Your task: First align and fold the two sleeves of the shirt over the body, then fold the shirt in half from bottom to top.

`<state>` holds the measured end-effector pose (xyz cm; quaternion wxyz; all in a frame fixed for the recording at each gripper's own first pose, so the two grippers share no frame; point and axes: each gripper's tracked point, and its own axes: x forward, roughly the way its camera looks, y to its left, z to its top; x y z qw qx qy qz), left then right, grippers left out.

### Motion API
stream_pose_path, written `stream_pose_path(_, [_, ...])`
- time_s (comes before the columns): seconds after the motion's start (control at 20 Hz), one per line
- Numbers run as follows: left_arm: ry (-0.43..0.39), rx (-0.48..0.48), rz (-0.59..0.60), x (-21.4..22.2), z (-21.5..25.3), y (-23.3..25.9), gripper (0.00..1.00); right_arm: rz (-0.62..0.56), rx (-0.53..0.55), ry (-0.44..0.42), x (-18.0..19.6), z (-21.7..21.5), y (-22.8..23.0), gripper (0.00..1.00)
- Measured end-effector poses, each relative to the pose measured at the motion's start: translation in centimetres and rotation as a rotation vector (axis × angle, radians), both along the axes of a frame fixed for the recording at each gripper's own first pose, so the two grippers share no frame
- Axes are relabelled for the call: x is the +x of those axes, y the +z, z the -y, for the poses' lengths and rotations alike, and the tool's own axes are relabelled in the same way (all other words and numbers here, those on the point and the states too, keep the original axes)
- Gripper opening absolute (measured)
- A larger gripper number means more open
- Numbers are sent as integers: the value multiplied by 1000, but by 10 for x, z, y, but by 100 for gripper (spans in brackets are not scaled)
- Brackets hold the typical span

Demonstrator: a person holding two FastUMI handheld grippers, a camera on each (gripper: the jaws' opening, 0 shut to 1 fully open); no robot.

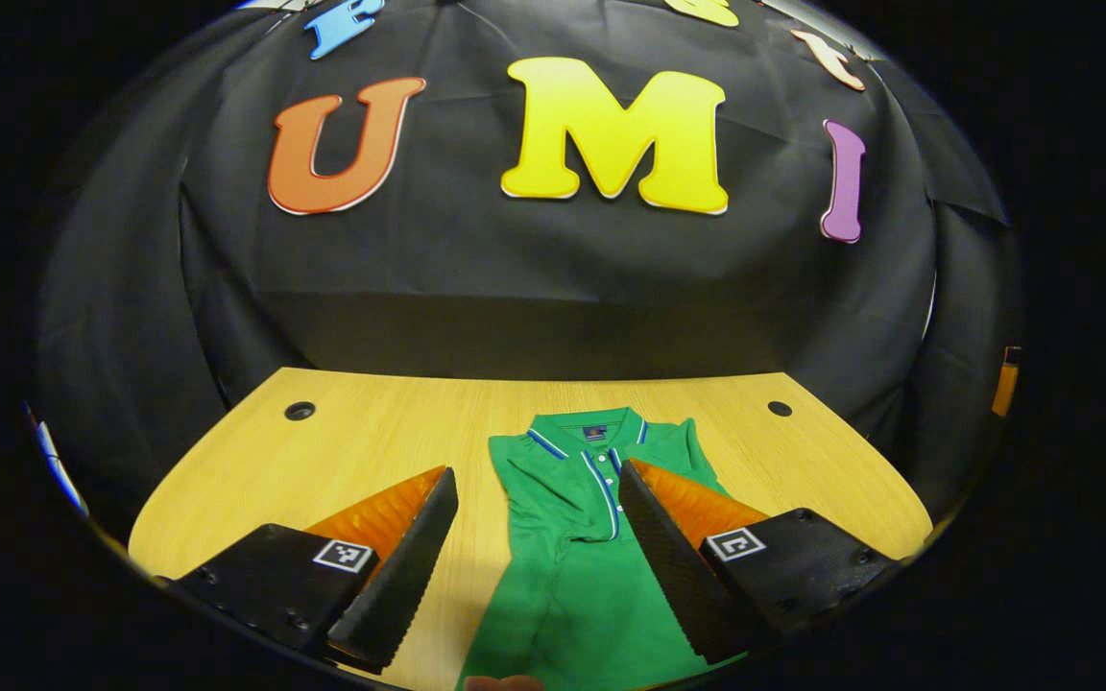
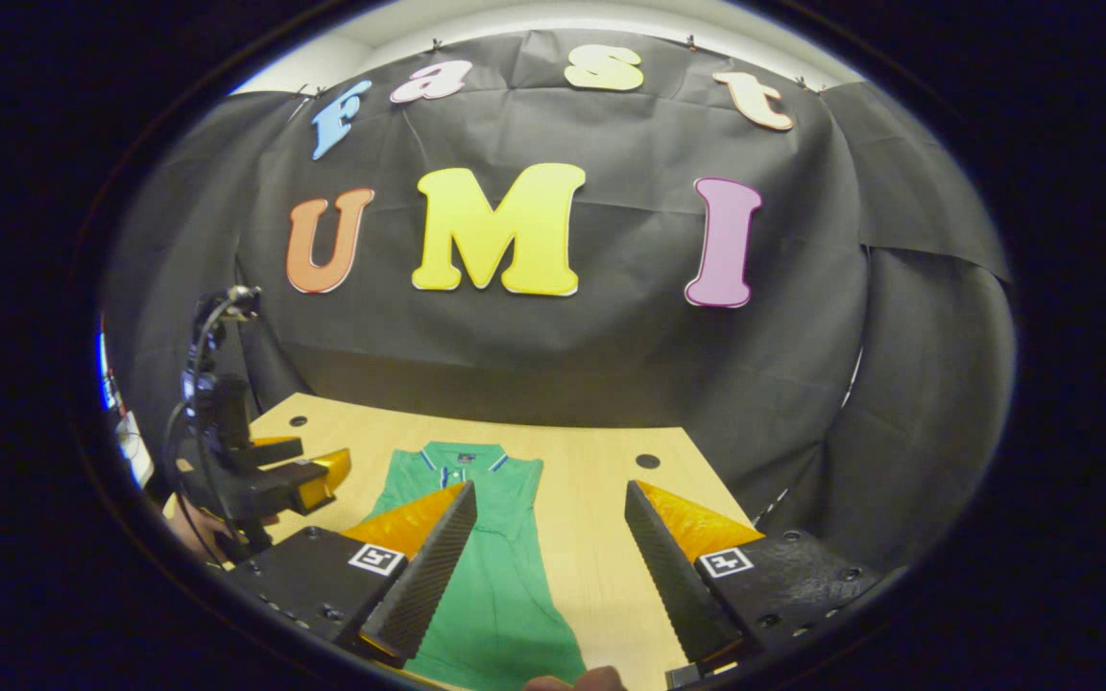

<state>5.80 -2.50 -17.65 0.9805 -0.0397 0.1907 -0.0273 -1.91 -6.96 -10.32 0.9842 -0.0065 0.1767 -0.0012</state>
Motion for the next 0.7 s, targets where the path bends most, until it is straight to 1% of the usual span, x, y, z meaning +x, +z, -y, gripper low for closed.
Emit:
stream_pose_path(0.1, [-1, 7, -12, -26, -12, 6, 100, -5, -8, 24, -9, -3, -7, 97])
stream_pose_path(0.25, [5, 22, -44, -63, -28, 2, 100, -14, 14, 102, -24, -10, -16, 98])
stream_pose_path(0.3, [10, 19, -61, -76, -30, 0, 100, -23, 16, 122, -28, -8, -22, 98])
stream_pose_path(0.35, [16, 17, -72, -90, -32, -2, 100, -37, 8, 138, -32, -5, -29, 95])
stream_pose_path(0.4, [21, 25, -86, -104, -33, -3, 100, -56, 2, 153, -38, -1, -37, 97])
stream_pose_path(0.5, [0, 42, -113, -132, -30, -10, 100, -96, -6, 190, -51, 5, -57, 95])
stream_pose_path(0.55, [-15, 54, -135, -146, -28, -18, 100, -131, -11, 201, -59, 11, -71, 97])
stream_pose_path(0.6, [-29, 62, -165, -162, -27, -28, 100, -172, -13, 214, -69, 17, -88, 95])
stream_pose_path(0.7, [-62, 71, -244, -192, -22, -55, 100, -231, -19, 218, -85, 30, -118, 97])
